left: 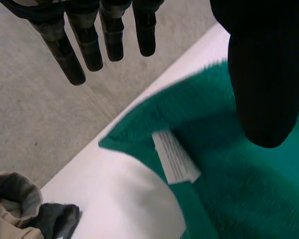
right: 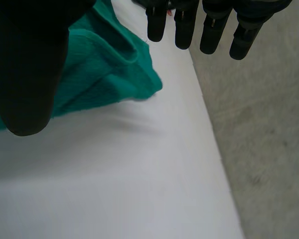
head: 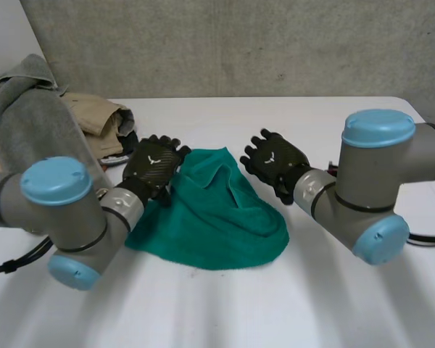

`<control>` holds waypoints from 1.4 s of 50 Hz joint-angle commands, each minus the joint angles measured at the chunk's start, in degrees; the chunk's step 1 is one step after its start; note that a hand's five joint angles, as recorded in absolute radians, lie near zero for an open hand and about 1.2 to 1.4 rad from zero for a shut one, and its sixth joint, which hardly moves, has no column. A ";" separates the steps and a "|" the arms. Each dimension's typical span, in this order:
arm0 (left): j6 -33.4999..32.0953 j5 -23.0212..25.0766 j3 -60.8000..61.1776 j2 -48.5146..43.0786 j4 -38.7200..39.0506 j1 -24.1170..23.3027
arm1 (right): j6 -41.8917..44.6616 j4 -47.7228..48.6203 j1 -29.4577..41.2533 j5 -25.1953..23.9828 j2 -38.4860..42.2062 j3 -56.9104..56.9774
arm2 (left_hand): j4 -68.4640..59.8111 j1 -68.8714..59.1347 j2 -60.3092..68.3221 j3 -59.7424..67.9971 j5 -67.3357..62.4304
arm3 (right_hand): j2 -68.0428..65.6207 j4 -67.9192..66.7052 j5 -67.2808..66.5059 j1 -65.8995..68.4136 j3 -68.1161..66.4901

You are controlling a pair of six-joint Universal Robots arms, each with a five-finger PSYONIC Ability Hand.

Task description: Fold the laundry.

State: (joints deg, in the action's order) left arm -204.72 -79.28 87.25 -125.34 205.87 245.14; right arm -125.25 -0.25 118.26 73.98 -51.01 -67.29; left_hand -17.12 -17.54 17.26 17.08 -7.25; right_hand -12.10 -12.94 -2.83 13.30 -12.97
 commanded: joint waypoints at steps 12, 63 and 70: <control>-4.81 -4.13 -2.00 0.17 -6.63 -1.07 | 18.45 -6.96 -0.05 -12.02 24.36 28.42 | -62.88 -62.46 62.74 62.92 -62.75 | -10.41 -9.57 -9.69 9.21 -9.55; 5.73 -2.65 3.00 35.16 -5.82 3.15 | -10.01 -27.33 -11.21 9.78 -30.29 4.10 | -62.88 -62.46 62.74 62.92 -62.75 | -67.90 -67.06 -67.17 66.70 -67.03; 5.30 0.43 6.01 26.06 -7.94 4.82 | -9.48 -32.54 -14.37 9.60 -28.89 -0.30 | -62.88 -62.46 62.74 62.92 -62.75 | -67.90 -67.06 -67.17 66.70 -67.03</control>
State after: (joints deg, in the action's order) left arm -198.88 -81.22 91.11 -91.02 199.49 248.72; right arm -135.12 -29.24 106.33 83.69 -81.84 -64.78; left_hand -68.79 -66.87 68.55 68.07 -55.79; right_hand -67.40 -68.56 -56.78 63.99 -68.13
